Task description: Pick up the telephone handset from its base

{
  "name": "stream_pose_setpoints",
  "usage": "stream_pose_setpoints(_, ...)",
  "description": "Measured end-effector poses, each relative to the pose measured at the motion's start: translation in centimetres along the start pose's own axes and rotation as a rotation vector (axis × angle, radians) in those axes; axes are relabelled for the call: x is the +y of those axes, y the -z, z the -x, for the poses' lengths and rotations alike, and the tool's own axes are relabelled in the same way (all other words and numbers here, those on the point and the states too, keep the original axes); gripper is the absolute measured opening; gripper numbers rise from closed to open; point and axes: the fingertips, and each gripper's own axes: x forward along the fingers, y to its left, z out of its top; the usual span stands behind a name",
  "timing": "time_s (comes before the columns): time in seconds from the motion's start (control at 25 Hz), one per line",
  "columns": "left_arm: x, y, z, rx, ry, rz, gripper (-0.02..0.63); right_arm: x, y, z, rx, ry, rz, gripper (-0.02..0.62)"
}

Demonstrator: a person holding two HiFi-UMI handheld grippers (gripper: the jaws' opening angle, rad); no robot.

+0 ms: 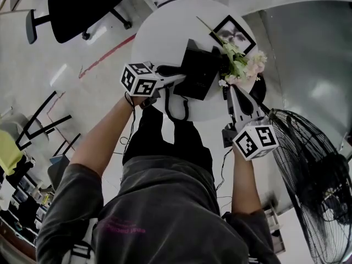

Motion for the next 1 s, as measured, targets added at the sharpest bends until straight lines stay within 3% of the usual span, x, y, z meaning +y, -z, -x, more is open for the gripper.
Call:
stream_pose_setpoints(0.68,-1.9,-1.1,1.5,-0.015,0.020,-0.008,0.079,1.7,-1.4,0.1,-0.035,0.002,-0.006,0.018)
stream_pose_setpoints(1.0,-4.7,-4.7,5.5,-0.112,0.027,-0.042,0.078,3.4,-3.8,1.2,-0.098,-0.006,0.008,0.019)
